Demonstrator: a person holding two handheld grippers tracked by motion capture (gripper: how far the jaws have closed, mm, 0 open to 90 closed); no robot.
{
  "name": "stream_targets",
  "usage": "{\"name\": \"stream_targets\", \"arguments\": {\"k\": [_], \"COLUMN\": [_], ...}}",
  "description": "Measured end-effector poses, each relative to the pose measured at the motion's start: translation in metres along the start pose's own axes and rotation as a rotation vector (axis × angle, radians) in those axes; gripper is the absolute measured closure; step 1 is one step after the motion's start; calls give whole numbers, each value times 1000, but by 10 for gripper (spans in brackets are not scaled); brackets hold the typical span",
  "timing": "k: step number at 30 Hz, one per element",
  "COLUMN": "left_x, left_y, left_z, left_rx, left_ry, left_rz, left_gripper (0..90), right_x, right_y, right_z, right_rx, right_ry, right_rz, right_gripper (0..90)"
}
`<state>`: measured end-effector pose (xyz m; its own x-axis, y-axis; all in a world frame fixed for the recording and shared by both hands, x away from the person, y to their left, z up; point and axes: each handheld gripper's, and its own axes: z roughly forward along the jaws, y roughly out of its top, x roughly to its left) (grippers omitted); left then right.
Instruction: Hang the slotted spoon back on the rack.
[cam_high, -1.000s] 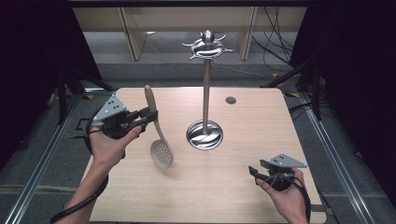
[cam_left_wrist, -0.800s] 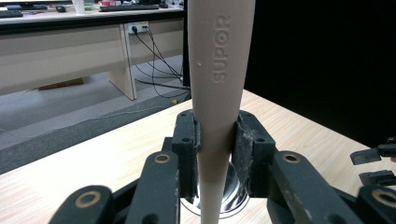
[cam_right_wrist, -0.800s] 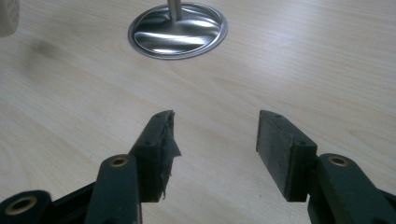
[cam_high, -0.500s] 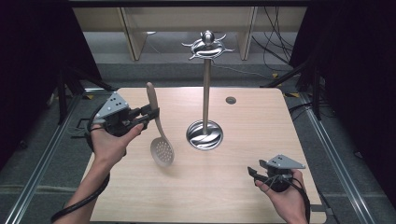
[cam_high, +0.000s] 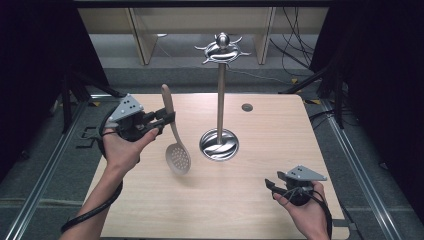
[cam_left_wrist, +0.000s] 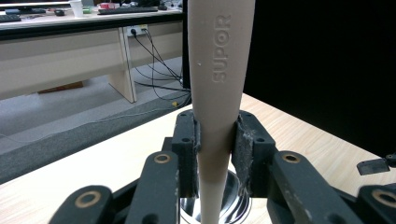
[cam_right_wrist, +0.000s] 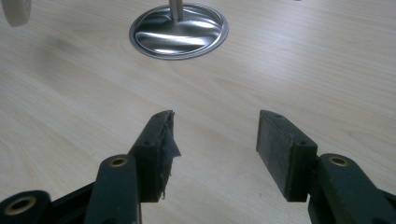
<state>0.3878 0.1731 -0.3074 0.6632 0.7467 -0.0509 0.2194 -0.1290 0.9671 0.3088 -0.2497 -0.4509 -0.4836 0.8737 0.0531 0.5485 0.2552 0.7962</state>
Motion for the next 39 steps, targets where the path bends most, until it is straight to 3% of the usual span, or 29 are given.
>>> {"name": "stream_targets", "arguments": {"k": [2,3,7,12,13,14,18,32,34,37,39], "left_x": [0,0,-1,-3,-3,-4,-5,-8,-9,-10,-10], "left_y": [1,1,3,5,6,6,8,13,14,16,17], "left_z": [1,1,5,9,10,11,13,22,23,26,27], "left_rx": [1,-1,-1,2,2,2,2,5,5,5,4], "left_ry": [1,1,-2,-6,-8,-9,-12,-20,-21,-22,-22], "left_rz": [-1,-3,-2,3,6,4,5,11,14,13,13], "left_gripper": [712,712,712,712,712,712,712,711,712,711,712], "right_x": [1,-2,-2,-2,-1,-2,-2,-3,-3,-3,-3], "right_y": [0,0,0,0,0,0,0,-1,-1,-1,-1], "right_z": [0,0,0,0,0,-1,-1,-2,-2,-2,-2], "right_rx": [2,-4,-8,-6,1,-3,-2,-10,-1,-10,-3], "right_ry": [-1,-5,-6,-4,-4,-4,14,-3,12,-5,11], "right_rz": [11,-26,-28,-22,0,-22,-2,-19,-2,-17,-2], "right_gripper": [469,469,469,469,469,468,468,466,466,466,466]}}
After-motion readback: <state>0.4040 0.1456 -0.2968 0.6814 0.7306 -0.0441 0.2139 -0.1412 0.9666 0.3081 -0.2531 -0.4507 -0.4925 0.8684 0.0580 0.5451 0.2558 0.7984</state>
